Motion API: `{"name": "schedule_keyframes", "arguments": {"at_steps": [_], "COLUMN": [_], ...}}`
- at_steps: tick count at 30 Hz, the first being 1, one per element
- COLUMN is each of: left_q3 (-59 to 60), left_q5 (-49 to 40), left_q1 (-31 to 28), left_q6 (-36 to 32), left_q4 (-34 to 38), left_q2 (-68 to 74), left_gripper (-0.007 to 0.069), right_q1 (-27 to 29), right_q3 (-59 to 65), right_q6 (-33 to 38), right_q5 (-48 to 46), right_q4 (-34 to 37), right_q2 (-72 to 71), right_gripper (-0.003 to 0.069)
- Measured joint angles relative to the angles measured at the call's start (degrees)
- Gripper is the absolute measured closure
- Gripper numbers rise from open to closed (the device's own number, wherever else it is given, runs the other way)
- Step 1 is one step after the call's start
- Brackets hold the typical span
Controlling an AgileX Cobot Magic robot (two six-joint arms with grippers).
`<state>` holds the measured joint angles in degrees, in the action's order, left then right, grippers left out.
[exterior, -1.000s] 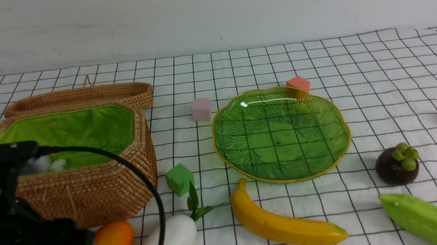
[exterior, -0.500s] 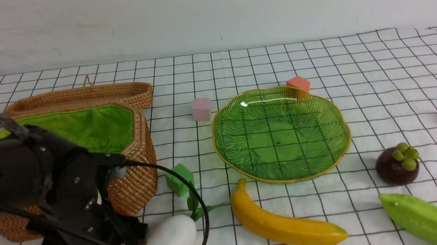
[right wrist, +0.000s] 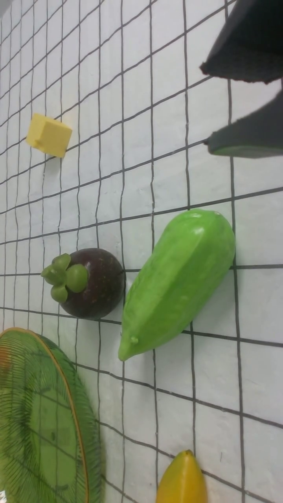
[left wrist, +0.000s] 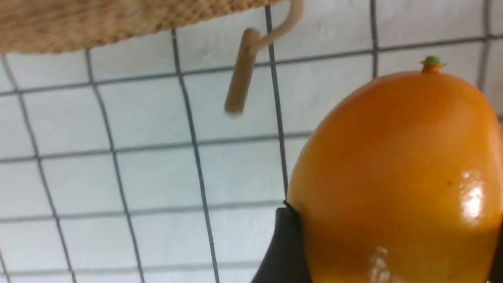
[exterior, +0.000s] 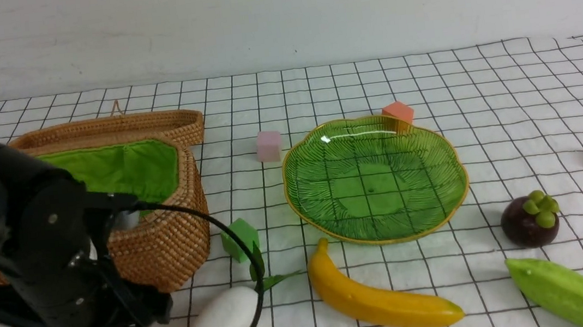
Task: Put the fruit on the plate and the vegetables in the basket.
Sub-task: Grab the mango with your left arm and place it on the right plate
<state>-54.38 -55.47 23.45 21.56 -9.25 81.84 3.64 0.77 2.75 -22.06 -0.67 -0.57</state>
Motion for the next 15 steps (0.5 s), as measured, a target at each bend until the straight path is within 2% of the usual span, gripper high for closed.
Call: {"name": "schedule_keyframes", "arguments": {"at_steps": [3, 10, 12, 15], "left_q3": [-2.82, -18.26, -25.59, -33.94], "left_q5": [-3.46, -6.38, -6.38, -6.38], "left_q1": [0.0, 0.0, 0.0, 0.52], "left_q6": [-4.16, -16.88, -19.65, -20.65], "left_q4": [5.45, 28.04, 32.32, 33.93], "left_q2": [-3.99, -3.26, 1.51, 8.95], "left_gripper": [0.0058, 0.0058, 0.0058, 0.0058], "right_q1": [0.0, 0.0, 0.0, 0.0], "right_q3": [0.0, 0.0, 0.0, 0.0], "right_q6": [-0.05, -0.05, -0.05, -0.05], "right_q5": [0.0, 0.0, 0.0, 0.0], "right_q4": [0.0, 0.0, 0.0, 0.0], "right_q2": [0.0, 0.0, 0.0, 0.0], "right_gripper": [0.0416, 0.0416, 0.0416, 0.0416]}}
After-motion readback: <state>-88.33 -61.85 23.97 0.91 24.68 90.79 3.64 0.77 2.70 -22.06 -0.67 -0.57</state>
